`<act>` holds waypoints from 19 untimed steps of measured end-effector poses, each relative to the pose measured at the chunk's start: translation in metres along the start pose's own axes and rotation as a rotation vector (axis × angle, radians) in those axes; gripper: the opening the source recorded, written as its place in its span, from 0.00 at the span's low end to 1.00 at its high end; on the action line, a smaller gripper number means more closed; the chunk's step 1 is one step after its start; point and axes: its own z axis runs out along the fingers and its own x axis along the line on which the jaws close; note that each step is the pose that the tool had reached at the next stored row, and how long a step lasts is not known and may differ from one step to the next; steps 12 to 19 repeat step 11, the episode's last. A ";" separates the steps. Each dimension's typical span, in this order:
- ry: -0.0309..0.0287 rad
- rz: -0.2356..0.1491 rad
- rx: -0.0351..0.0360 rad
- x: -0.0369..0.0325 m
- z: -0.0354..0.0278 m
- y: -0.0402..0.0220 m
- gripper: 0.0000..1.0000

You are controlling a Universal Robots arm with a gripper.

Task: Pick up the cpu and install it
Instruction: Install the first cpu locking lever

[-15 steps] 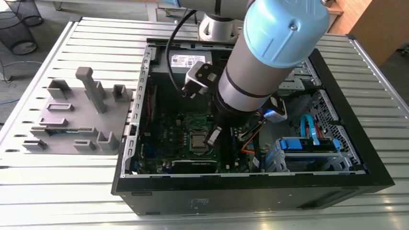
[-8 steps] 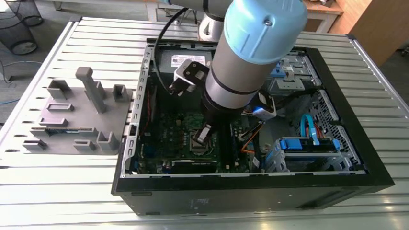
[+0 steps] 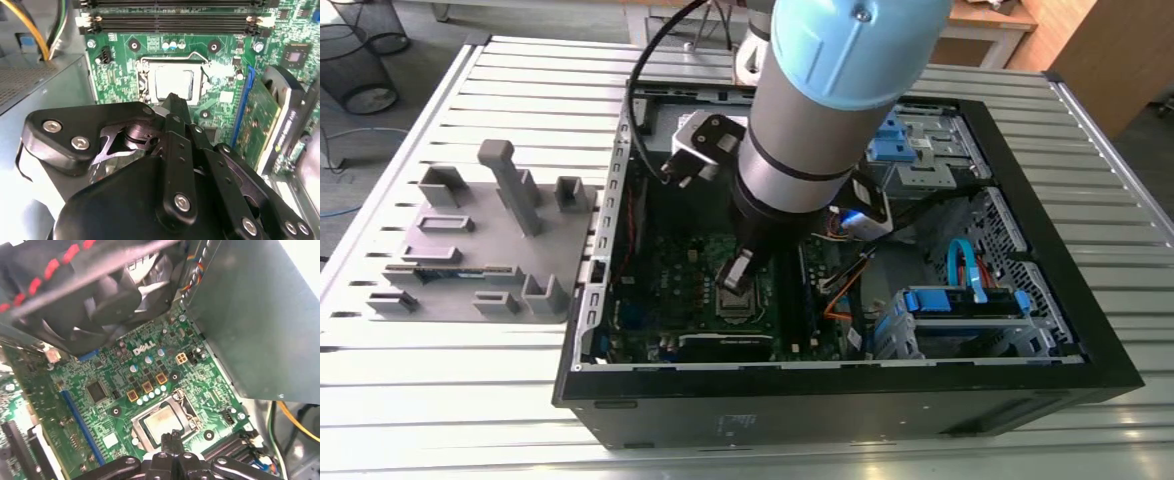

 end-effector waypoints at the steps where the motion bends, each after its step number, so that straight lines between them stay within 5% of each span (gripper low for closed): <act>1: -0.0001 0.000 0.0000 -0.0005 -0.0044 0.0008 0.11; 4: 0.0003 0.000 0.0002 -0.0015 -0.0141 0.0024 0.11; 19: 0.0016 0.000 0.0010 -0.0015 -0.0141 0.0024 0.11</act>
